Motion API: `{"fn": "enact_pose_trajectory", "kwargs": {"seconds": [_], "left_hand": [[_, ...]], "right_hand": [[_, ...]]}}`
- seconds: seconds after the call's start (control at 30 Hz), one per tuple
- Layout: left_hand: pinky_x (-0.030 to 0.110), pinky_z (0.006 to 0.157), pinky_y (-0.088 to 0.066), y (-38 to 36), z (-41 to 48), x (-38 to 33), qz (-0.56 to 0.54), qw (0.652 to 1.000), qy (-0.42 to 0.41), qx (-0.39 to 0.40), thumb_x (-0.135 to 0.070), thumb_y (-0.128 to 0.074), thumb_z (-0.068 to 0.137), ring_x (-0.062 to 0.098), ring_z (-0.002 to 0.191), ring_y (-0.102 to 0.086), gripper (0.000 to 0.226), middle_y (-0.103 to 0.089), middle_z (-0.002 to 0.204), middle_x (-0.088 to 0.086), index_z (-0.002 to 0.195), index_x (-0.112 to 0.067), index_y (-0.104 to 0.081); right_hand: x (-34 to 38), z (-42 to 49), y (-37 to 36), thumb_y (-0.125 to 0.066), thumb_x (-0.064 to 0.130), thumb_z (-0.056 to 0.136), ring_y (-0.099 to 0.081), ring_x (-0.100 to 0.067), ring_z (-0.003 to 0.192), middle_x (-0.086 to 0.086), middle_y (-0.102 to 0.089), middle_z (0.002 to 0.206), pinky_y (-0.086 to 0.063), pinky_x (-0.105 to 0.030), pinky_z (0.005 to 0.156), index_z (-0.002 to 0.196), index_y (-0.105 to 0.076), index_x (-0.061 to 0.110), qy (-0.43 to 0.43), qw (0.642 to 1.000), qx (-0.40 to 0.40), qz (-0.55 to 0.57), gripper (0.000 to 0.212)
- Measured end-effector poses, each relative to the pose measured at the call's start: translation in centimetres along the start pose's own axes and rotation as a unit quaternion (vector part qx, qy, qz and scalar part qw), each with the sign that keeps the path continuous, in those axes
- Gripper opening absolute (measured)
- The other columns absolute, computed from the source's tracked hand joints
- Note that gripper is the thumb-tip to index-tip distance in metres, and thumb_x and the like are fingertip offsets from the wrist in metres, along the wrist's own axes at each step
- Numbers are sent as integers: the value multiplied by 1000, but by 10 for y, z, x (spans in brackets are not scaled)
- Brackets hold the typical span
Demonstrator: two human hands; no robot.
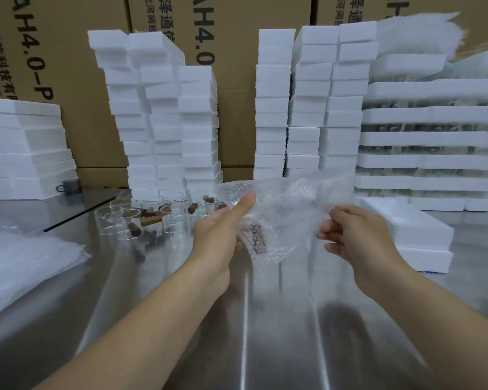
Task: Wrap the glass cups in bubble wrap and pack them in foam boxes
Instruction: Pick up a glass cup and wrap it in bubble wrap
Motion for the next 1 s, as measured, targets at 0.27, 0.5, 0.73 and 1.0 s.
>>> {"fn": "enact_pose_trajectory", "kwargs": {"seconds": [0.27,0.5,0.73,1.0], "left_hand": [[34,95,-51,-9,6,11,44,998,13,48,-69,-88,71,16,97,-68,45,-81,100,-11,92,-29,-85],[33,105,-50,-14,5,8,66,996,-6,67,-67,-86,73,7,100,-76,16,-82,94,-20,81,-55,-81],[43,113,-47,-18,-1,13,50,995,31,77,-72,-87,69,13,117,-73,53,-82,111,-12,103,-31,-86],[46,116,-49,-13,-2,8,-9,998,28,50,-69,-79,82,23,117,-74,51,-82,113,-5,114,-29,-79]], "right_hand": [[25,-23,-37,-75,19,92,-72,-2,103,13,-79,108,-54,-32,93,109,-78,30,107,984,139,-25,20],[24,-41,-56,-70,63,90,-48,-7,41,18,-47,46,-32,-9,49,48,-54,23,178,959,164,-146,61],[18,-32,-47,-82,48,86,-65,-36,74,-23,-72,79,-52,-46,84,69,-76,14,126,971,155,-127,38],[14,-31,-40,-83,64,76,-73,-3,81,18,-74,96,-57,-21,62,112,-59,39,89,980,112,-137,50]]}}
Point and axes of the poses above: each hand's wrist, its own z-axis towards the middle knuckle, its own y-axis out of the back of the hand, x = y × z, the point moved 9 cm from there along z, towards the middle knuckle
